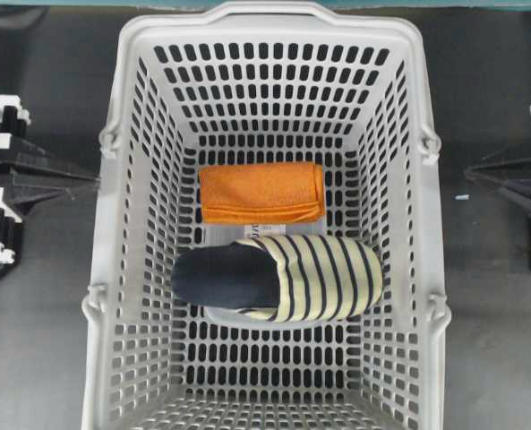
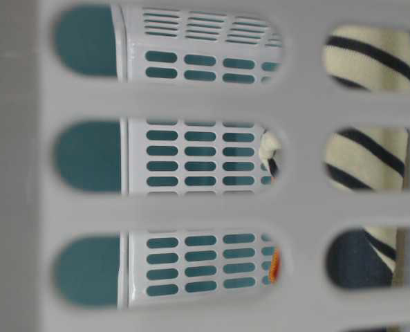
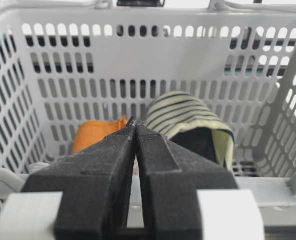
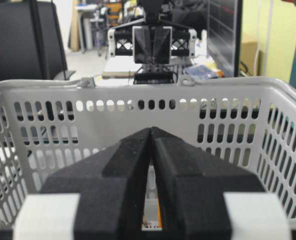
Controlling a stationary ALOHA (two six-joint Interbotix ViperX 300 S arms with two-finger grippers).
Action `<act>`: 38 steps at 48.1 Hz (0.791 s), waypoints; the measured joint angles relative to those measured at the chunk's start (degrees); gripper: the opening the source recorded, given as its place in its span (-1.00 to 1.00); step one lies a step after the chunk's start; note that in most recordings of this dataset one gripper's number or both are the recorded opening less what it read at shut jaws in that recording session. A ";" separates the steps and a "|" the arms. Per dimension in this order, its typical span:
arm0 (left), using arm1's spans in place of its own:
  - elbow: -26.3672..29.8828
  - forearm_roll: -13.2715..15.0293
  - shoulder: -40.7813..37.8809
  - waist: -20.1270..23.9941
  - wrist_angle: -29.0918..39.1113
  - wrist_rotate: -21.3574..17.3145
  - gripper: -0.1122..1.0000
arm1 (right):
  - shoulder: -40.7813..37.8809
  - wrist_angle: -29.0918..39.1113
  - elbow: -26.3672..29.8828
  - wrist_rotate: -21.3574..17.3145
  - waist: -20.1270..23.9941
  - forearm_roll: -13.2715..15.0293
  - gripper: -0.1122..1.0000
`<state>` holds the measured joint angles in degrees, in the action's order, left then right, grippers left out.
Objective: Pick up the slipper from the shopping basket with the left arm.
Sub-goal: 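Move the left gripper over the basket toward the striped slipper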
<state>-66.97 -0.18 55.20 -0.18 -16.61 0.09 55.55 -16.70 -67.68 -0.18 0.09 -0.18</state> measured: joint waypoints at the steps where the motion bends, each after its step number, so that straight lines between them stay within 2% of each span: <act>1: 0.00 0.00 0.00 0.00 0.00 0.00 -0.70 | 0.00 0.00 0.00 0.09 0.09 0.00 -0.80; 4: 1.58 -1.05 -0.09 -0.09 2.64 0.97 -0.81 | -0.09 0.26 -0.09 -0.09 0.00 -0.09 -0.80; 11: 8.70 -2.11 -0.88 -0.35 13.01 1.76 -0.80 | 0.09 2.72 -0.09 -0.88 0.00 -0.35 -0.80; 19: 18.28 -2.11 -5.54 -1.93 27.25 2.02 -0.80 | 0.79 4.31 -0.09 -1.14 0.00 -0.44 -0.80; 25: 25.05 -2.20 -10.99 -3.34 34.89 1.93 -0.80 | 1.49 4.75 -0.09 -1.14 0.00 -0.44 -0.80; 38: 41.13 -2.20 -29.53 -5.27 49.57 1.85 -0.80 | 2.20 5.27 -0.09 -1.14 0.00 -0.44 -0.80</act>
<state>-25.84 -2.37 25.66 -5.45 32.96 1.93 57.74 -11.43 -67.76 -1.32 0.09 -0.62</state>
